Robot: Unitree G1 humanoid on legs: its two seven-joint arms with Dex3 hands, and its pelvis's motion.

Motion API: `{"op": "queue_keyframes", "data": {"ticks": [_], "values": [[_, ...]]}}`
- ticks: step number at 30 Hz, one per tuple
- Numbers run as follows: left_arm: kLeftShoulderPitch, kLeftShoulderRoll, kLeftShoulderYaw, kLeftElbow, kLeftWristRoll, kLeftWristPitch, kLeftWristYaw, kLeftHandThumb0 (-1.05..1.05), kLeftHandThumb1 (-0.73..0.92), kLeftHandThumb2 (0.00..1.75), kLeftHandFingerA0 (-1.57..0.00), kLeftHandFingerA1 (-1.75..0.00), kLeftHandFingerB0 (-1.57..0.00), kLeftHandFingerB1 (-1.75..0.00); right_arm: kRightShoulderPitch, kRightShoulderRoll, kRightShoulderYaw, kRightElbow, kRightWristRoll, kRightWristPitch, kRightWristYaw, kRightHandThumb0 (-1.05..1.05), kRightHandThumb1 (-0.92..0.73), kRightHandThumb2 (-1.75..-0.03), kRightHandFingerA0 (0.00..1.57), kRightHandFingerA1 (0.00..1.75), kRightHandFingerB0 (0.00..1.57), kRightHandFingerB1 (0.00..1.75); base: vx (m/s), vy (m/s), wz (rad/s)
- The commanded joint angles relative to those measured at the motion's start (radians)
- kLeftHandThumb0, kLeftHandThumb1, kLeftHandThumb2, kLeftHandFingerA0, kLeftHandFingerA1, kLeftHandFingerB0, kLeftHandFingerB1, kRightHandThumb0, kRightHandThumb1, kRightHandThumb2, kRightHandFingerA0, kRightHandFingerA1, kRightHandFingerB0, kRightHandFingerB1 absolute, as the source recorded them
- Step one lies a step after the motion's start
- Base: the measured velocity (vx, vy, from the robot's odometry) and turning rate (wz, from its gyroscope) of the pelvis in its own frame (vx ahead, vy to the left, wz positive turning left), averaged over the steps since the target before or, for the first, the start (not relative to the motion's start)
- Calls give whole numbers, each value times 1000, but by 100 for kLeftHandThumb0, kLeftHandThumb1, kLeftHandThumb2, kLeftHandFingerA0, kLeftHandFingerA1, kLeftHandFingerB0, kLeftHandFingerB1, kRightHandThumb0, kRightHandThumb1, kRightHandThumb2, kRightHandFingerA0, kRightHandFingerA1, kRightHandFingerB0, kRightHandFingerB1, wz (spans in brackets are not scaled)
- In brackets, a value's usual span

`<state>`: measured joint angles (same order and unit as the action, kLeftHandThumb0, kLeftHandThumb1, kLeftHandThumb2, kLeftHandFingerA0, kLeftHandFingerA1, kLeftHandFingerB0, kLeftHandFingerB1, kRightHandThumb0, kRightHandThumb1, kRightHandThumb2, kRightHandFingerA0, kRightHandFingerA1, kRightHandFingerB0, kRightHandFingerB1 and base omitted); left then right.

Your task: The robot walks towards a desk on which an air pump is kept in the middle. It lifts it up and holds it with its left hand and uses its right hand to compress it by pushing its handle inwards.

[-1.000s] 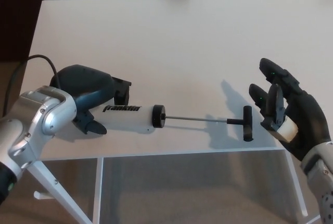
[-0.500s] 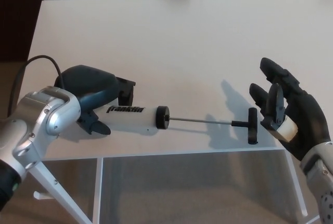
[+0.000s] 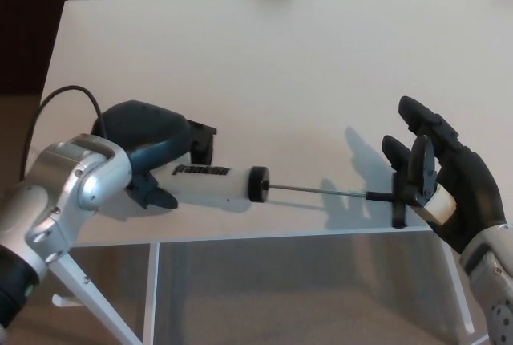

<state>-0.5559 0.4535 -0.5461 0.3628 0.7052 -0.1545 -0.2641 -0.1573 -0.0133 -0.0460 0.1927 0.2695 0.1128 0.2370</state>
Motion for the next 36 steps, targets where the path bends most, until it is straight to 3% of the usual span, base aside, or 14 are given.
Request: {"op": "queue_keyframes", "data": {"ticks": [1,3,4,14,16,17,22,23,26,29,30,33,35,36], "values": [[1,-29,15,-55,-5,-3,0,-30,64,85,-96,-138,-64,-117,8,4,-4,14,-11,-35,4,-85,-82,-115,0,17,0,14,0,0,0],[-2,-40,17,-59,-2,1,1,-30,64,84,-96,-139,-64,-118,12,6,-3,14,-13,-38,5,-84,-81,-115,0,17,0,15,0,0,0],[-2,-47,18,-64,0,11,0,-11,81,58,-66,-168,-55,-128,13,8,-3,14,-13,-39,6,-82,-79,-115,0,20,0,17,0,0,0],[-9,-74,6,-63,34,15,6,-15,76,57,-70,-167,-56,-131,11,12,-9,7,-6,-42,8,-81,-77,-114,0,22,1,20,0,0,0],[-16,-86,2,-60,38,27,-4,-16,76,55,-69,-169,-56,-117,9,12,-14,7,0,-40,9,-81,-76,-114,0,22,1,20,0,0,0],[-16,-99,3,-66,35,34,-4,-16,72,58,-69,-165,-72,-80,9,17,-18,7,6,-41,7,-78,-73,-112,0,25,3,23,0,0,0],[-16,-137,3,-91,38,54,-5,-18,71,59,-70,-161,-77,-68,12,32,-25,5,15,-47,4,-81,-76,-114,0,22,1,20,0,0,0],[-20,-158,2,-99,38,71,-16,-22,73,63,-80,-134,-76,-48,10,42,-31,5,23,-46,1,-80,-75,-113,0,23,4,21,0,0,0],[-27,-198,-4,-103,44,94,-13,-28,73,65,-75,-156,-77,-60,6,62,-42,-7,37,-40,-11,-84,-77,-113,0,22,4,20,0,0,0],[-36,-237,-21,-98,63,105,5,-34,73,65,-77,-157,-67,-49,7,84,-57,-24,45,-40,-31,-88,-79,-111,4,23,10,19,0,0,0],[-42,-256,-27,-98,68,127,-5,-36,61,95,-94,-121,-58,-61,6,97,-68,-28,56,-43,-39,-88,-77,-109,6,26,10,20,0,0,0],[-55,-298,-41,-91,75,159,-18,-26,76,66,-79,-145,-65,-45,4,132,-97,-40,88,-35,-62,-88,-74,-108,8,30,10,23,0,0,0],[-60,-307,-45,-86,74,155,-15,-28,79,66,-80,-144,-67,-45,1,142,-106,-47,100,-29,-67,-86,-73,-107,7,32,10,25,0,0,0],[-68,-321,-49,-77,67,144,-10,-28,87,69,-83,-120,-72,-48,-4,165,-124,-60,120,-21,-75,-83,-74,-108,4,34,11,28,0,0,0]]}}
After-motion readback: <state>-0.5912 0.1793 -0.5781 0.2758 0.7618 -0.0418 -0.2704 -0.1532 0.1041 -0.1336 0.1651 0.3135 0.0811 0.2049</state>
